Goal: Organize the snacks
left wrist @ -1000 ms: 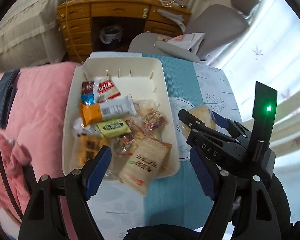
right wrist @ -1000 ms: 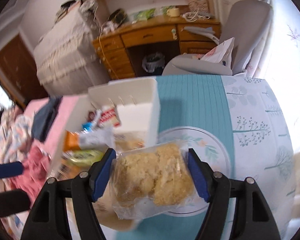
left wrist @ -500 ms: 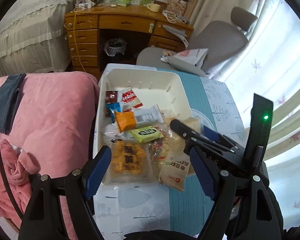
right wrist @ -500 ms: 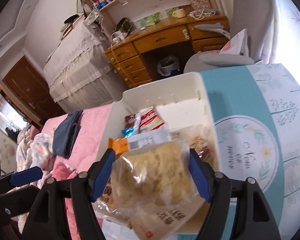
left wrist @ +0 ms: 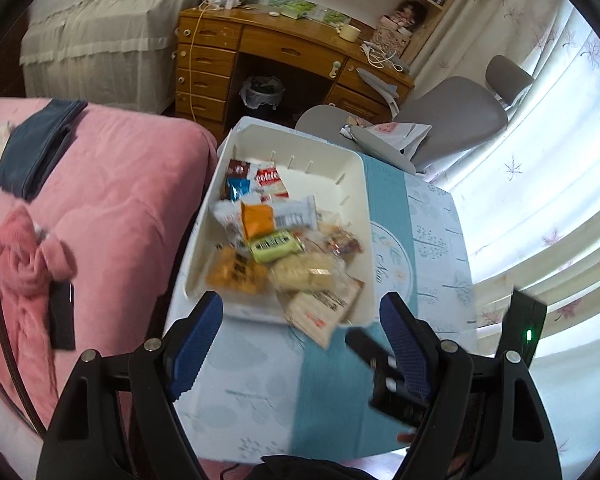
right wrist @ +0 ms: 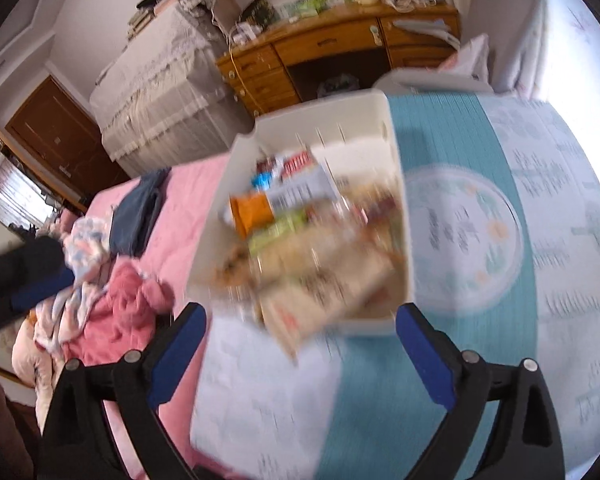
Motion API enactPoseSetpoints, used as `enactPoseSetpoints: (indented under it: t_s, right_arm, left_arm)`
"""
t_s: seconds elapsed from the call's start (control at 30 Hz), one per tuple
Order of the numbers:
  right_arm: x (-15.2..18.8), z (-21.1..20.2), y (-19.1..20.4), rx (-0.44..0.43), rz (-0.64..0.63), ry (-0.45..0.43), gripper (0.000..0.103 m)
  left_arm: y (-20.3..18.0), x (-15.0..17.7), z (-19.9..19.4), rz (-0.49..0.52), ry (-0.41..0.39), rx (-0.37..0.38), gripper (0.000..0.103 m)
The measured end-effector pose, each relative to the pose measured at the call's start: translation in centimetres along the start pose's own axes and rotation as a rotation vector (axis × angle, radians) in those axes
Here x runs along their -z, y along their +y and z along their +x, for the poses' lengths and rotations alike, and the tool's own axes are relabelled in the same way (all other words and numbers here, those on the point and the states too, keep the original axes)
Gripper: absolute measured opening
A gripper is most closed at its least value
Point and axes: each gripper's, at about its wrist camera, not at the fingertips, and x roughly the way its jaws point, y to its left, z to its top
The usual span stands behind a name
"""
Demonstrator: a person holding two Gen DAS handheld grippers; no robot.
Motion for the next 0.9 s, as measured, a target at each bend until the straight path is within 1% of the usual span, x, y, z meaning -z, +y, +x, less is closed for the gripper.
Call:
enactPoseSetpoints:
  t_s: [0.1, 0.17, 0.23, 0.33, 0.47, 0.53, 0.6, 0.67, 0.7, 0.73, 0.83, 0.9]
  right_arm:
    - [2.6, -2.3, -1.4, 0.017, 0.002, 0.047, 0.097]
    - [4.0, -3.7, -2.4, 0.037, -0.006, 0.074, 0.097]
    - [5.9, -6.2, -3.4, 0.051, -0.029, 0.088, 0.097]
    - [7.7, -9.5, -4.6, 0.075, -0.039, 0.111, 0.097]
    - [8.9, -12.9, -5.7, 0.084, -0.033, 0.119, 0.097]
    - [9.5, -14.8, -6.0, 0.117, -0.033, 0.107, 0.097]
    - [9.9, -16.1, -6.5, 0.124, -0.018, 0.103, 0.097]
    - [10.2, -17.1, -7.1, 0.091, 0.022, 0.113, 0.097]
    - [10.3, -17.7, -7.4, 0.068, 0.053, 0.116, 0.097]
    - [10.5, -18.2, -7.4, 0.070, 0.058, 0.099, 0.097]
    - [11.1, -19.3, -6.8, 0.130, 0.023, 0.039, 0.098]
    - [11.4, -19.7, -6.7, 0.153, 0.020, 0.012, 0.103]
  left_arm:
    - [-1.7, 2.3, -0.7, 0.014, 0.003, 0.010, 0.080]
    - [-3.2, 3.9, -1.0, 0.038, 0.025, -0.002, 0.080]
    - [-5.0, 5.8, -1.5, 0.065, 0.044, 0.004, 0.080]
    - [-7.4, 7.8, -2.0, 0.096, 0.053, 0.011, 0.080]
    - [-10.4, 9.8, -3.0, 0.117, 0.034, 0.020, 0.080]
    - [-11.8, 10.6, -3.7, 0.136, 0.017, 0.018, 0.080]
    - [-12.9, 11.3, -4.4, 0.157, -0.001, 0.006, 0.082]
    - [-14.0, 12.0, -5.0, 0.188, -0.014, -0.019, 0.091]
    - [-14.4, 12.3, -5.3, 0.197, -0.019, -0.027, 0.091]
    - [-14.7, 12.7, -5.6, 0.202, -0.026, -0.035, 0.092]
    - [-15.1, 13.5, -6.2, 0.208, -0.037, -0.062, 0.102]
    - [-15.2, 14.0, -6.3, 0.205, -0.038, -0.079, 0.102]
